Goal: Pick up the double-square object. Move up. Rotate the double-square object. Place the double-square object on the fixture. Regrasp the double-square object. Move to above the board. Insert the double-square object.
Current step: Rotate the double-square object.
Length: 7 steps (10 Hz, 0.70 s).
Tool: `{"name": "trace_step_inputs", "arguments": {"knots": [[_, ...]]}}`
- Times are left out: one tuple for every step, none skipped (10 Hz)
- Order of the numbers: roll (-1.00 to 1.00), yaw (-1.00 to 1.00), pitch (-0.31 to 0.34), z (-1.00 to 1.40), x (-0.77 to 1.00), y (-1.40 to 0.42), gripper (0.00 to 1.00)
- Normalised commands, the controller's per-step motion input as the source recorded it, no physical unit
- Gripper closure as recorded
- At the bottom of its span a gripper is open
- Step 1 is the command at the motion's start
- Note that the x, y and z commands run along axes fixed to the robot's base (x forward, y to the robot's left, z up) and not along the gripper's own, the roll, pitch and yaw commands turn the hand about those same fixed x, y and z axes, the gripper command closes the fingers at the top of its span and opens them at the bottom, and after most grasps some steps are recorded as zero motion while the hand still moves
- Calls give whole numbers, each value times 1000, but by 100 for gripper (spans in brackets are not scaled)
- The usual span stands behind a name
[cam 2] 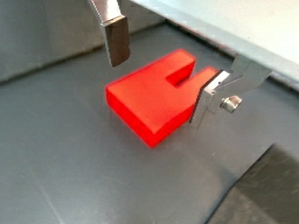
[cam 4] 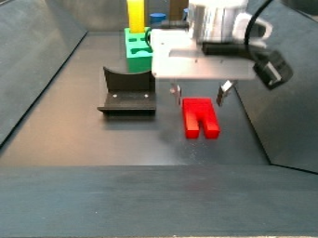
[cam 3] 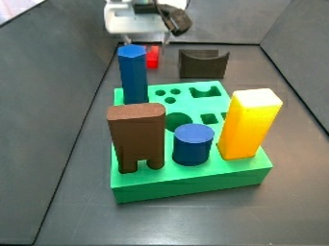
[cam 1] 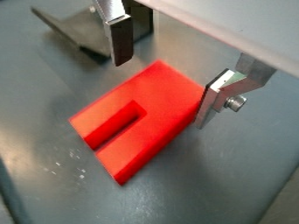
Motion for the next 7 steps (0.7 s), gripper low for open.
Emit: {"name": "trace_step_inputs", "arguments": {"knots": [[18, -22, 57, 1000, -17, 7, 0], [29, -26, 63, 1000, -21, 10, 0], [35, -27, 62, 1000, -26, 10, 0], [45, -26, 53, 907, -36, 10, 0], [46, -22, 54, 805, -34, 9, 0], [49, -16, 59, 600, -30, 9, 0], [0, 1000, 0, 0, 0, 0, 0]]}}
